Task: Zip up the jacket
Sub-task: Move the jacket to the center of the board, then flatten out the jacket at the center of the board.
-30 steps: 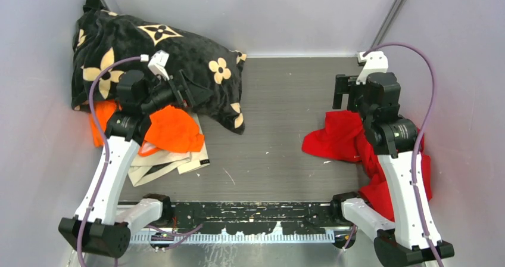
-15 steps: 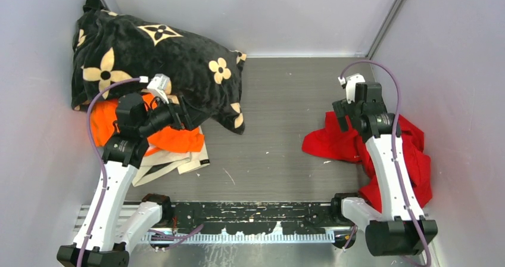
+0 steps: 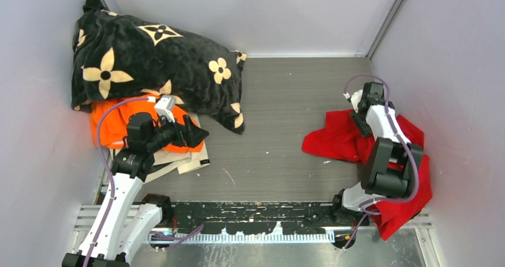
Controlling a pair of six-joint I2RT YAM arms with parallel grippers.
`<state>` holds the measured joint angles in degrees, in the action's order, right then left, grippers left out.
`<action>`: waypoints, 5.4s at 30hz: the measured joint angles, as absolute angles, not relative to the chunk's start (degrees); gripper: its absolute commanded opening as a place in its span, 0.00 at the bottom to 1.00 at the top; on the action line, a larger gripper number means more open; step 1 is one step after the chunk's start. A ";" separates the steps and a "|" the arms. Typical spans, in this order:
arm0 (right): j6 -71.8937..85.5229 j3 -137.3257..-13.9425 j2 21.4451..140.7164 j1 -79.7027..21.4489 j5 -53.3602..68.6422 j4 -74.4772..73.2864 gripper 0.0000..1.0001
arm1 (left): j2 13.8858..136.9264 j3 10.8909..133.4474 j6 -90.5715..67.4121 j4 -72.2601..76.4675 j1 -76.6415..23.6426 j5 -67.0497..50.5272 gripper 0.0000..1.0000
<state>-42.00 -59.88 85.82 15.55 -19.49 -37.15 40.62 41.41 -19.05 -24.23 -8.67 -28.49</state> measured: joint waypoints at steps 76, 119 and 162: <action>-55.11 -51.09 65.63 -16.38 50.57 -50.11 0.91 | 69.32 55.13 -2.04 -42.44 -22.76 2.20 0.00; -8.82 -84.12 73.36 -27.35 31.66 -35.99 0.01 | 81.93 86.56 -54.96 -0.47 -30.65 -23.03 0.48; -9.08 -117.58 83.42 -16.01 17.52 -50.26 0.01 | 58.61 51.55 -7.35 -2.35 -35.24 3.25 0.00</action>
<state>-9.08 -117.58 83.42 -16.01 17.52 -50.26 58.61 51.55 -7.35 -2.35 -35.24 3.25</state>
